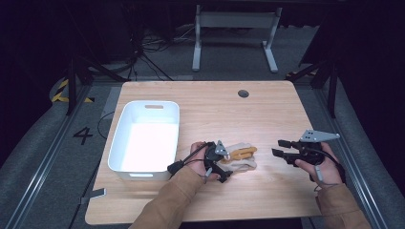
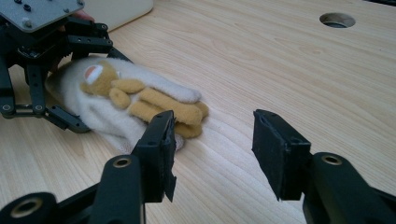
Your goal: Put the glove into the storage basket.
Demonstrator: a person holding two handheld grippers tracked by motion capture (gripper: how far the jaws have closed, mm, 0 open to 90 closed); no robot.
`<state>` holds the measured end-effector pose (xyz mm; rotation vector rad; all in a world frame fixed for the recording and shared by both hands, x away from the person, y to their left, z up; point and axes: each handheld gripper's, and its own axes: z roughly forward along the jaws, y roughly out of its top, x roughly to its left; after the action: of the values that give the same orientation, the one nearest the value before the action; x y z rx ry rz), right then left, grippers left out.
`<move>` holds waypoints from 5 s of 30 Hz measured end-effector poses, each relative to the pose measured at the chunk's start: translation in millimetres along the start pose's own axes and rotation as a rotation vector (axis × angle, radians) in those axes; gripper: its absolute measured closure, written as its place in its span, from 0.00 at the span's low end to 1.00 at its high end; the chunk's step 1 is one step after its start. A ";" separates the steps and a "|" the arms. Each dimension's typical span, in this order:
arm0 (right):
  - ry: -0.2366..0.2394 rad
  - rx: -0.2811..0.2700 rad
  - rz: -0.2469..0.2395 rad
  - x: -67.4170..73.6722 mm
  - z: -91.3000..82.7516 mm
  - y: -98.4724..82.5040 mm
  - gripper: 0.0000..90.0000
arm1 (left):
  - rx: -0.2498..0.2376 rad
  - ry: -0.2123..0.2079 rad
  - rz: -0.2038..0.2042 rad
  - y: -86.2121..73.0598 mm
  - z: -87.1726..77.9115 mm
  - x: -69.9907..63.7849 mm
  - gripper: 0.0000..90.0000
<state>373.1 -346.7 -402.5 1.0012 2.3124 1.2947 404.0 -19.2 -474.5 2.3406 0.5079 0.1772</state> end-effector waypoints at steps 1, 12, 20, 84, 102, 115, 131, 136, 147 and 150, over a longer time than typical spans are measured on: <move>-0.002 -0.001 -0.001 -0.1 -0.1 0.0 0.56 | 0.000 0.001 -0.002 0.0 0.0 -0.1 0.00; -0.001 -0.001 0.002 0.6 0.4 0.0 0.56 | -0.076 0.039 -0.054 -5.3 -8.0 6.4 0.40; 0.000 -0.007 0.001 0.6 0.1 0.4 0.56 | -0.061 0.074 -0.091 -2.1 -10.3 3.1 0.66; -0.058 0.273 -0.024 -48.0 36.6 2.2 0.79 | 0.074 0.134 -0.332 52.5 -107.4 4.3 0.74; -0.024 0.280 0.001 -49.9 44.8 -2.1 0.79 | 0.066 0.147 -0.402 60.0 -136.5 18.9 0.74; -0.012 0.256 0.036 -50.8 35.6 -9.1 0.79 | 0.099 0.227 -0.541 70.1 -153.1 41.2 0.74; -0.012 0.261 0.056 -56.8 33.6 -12.8 0.79 | 0.109 0.296 -0.682 65.4 -170.6 61.9 0.74; -0.018 0.261 0.061 -58.4 32.7 -13.7 0.79 | 0.108 0.307 -0.714 64.4 -175.8 65.7 0.74; -0.025 0.256 0.060 -57.4 32.6 -13.1 0.79 | 0.090 0.363 -0.842 61.0 -191.8 73.4 0.74; -0.023 0.259 0.056 -57.4 33.1 -13.5 0.78 | 0.095 0.365 -0.869 56.9 -197.0 76.6 0.74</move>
<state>426.7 -371.1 -435.6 1.1607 2.4959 1.0143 438.7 98.5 -293.2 1.9643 1.6740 0.1632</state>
